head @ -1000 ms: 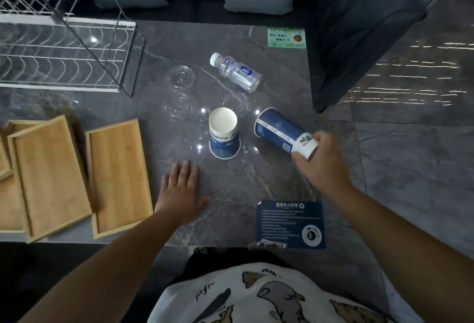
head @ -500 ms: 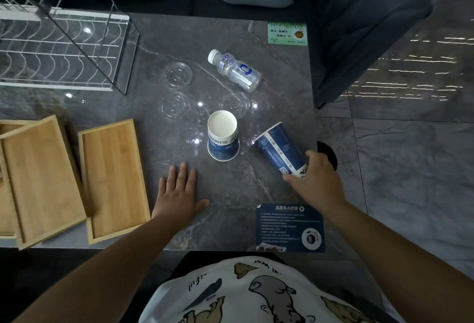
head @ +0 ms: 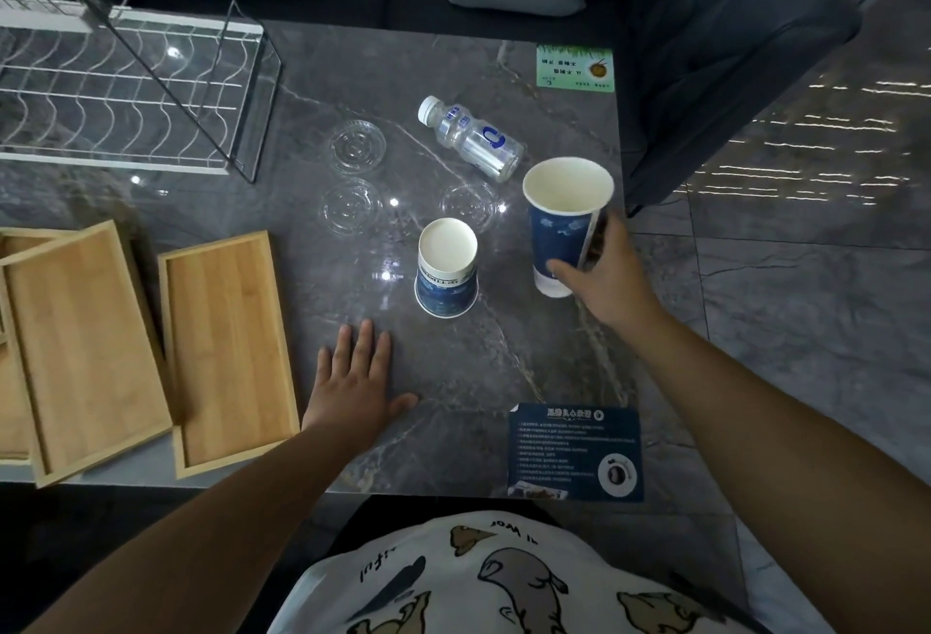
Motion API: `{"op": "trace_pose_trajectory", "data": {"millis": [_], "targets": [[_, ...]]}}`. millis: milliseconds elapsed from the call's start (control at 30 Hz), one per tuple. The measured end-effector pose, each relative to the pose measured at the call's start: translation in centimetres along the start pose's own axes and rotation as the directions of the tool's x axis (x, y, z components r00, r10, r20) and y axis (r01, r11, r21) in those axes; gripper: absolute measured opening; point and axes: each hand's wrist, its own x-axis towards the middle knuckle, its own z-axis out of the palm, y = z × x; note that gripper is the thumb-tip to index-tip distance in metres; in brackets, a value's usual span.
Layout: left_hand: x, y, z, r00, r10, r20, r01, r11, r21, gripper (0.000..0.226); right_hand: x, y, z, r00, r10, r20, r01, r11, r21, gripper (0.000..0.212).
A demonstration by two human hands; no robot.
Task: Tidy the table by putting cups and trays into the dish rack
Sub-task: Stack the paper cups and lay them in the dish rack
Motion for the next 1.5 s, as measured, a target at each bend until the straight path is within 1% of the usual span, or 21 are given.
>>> {"op": "trace_pose_trajectory", "data": {"millis": [167,267,333,467,533,600,667,700,767,833,900,933,1000,1067,1133,1167,1233,1300,1333,1400,1500], "targets": [[0.1,-0.1,0.1,1.0,-0.009,-0.004,0.009,1.0,0.007,0.095,-0.2,1.6,1.4,0.996,0.026,-0.079,-0.017,0.993,0.116,0.088],[0.0,0.0,0.0,1.0,0.001,-0.006,-0.001,1.0,0.007,0.095,-0.8,2.8,2.1,0.993,0.028,-0.111,-0.006,0.98,0.197,0.075],[-0.1,0.0,-0.1,1.0,-0.001,-0.003,0.001,1.0,0.008,0.095,-0.9,3.1,2.4,0.992,0.038,-0.121,-0.011,0.976,0.218,0.074],[0.0,0.0,-0.1,1.0,0.005,-0.004,-0.005,1.0,0.011,0.094,-1.1,2.7,2.0,0.997,0.035,-0.066,-0.021,0.98,0.2,0.083],[0.0,0.0,-0.1,1.0,0.003,-0.002,-0.003,1.0,0.008,0.094,-1.7,2.3,1.7,0.999,0.031,-0.033,-0.025,0.983,0.18,0.079],[0.0,-0.1,-0.1,1.0,0.001,-0.003,-0.001,1.0,0.008,0.095,-3.6,1.7,1.1,0.995,0.073,-0.061,-0.064,0.988,0.14,0.072],[0.0,-0.1,-0.1,1.0,0.002,-0.01,-0.002,1.0,0.001,0.095,-6.3,1.4,0.7,0.978,0.168,-0.126,-0.168,0.986,0.01,0.063],[0.0,-0.1,0.0,1.0,0.003,-0.015,-0.003,1.0,-0.004,0.095,-7.7,1.1,0.6,0.977,0.176,-0.119,-0.187,0.979,-0.079,0.056],[-0.1,-0.1,0.0,1.0,0.009,-0.019,-0.009,1.0,-0.006,0.094,-9.6,-0.6,1.2,0.994,0.102,-0.023,-0.105,0.972,-0.211,0.042],[-0.1,0.0,-0.1,1.0,0.012,-0.014,-0.012,1.0,-0.003,0.093,-9.5,-3.5,2.5,0.996,-0.08,0.041,0.089,0.956,-0.278,0.041],[-0.2,0.1,-0.3,1.0,0.009,-0.013,-0.009,1.0,-0.003,0.092,-7.7,-6.7,4.2,0.953,-0.292,0.081,0.302,0.886,-0.352,0.054],[-0.2,0.1,-0.4,1.0,0.006,-0.012,-0.006,1.0,-0.005,0.092,-6.5,-8.1,5.2,0.927,-0.358,0.111,0.372,0.84,-0.396,0.062],[-0.2,0.2,-0.5,1.0,0.003,-0.01,-0.003,1.0,-0.011,0.092,-4.1,-10.3,7.0,0.901,-0.388,0.193,0.43,0.743,-0.512,0.076],[-0.3,0.3,-0.6,1.0,0.002,-0.009,-0.002,1.0,-0.016,0.092,-2.6,-11.1,8.4,0.902,-0.343,0.262,0.43,0.653,-0.624,0.079],[-0.3,0.3,-0.6,1.0,-0.001,-0.008,0.001,1.0,-0.021,0.092,-2.2,-10.9,8.7,0.901,-0.34,0.271,0.431,0.62,-0.656,0.075],[-0.3,0.3,-0.6,1.0,-0.002,-0.011,0.002,1.0,-0.022,0.092,-2.5,-10.5,8.4,0.899,-0.359,0.251,0.433,0.638,-0.637,0.074],[-0.2,0.2,-0.5,1.0,0.001,-0.023,-0.001,1.0,-0.024,0.092,-4.1,-9.0,7.1,0.9,-0.392,0.189,0.428,0.716,-0.551,0.072],[-0.2,0.2,-0.3,0.999,0.003,-0.036,-0.004,1.0,-0.021,0.093,-6.5,-6.2,5.4,0.918,-0.383,0.107,0.386,0.797,-0.465,0.068],[-0.2,0.2,-0.3,0.999,0.004,-0.04,-0.005,1.0,-0.017,0.093,-7.9,-4.5,4.6,0.935,-0.346,0.076,0.342,0.827,-0.446,0.067],[-0.2,0.1,-0.2,0.999,0.006,-0.041,-0.007,1.0,-0.01,0.094,-10.6,-1.0,3.3,0.971,-0.229,0.067,0.232,0.847,-0.478,0.068],[-0.3,0.3,-0.3,0.999,0.012,-0.05,-0.013,1.0,-0.012,0.095,-13.3,3.0,2.9,0.994,-0.074,0.086,0.11,0.809,-0.578,0.071]]}}
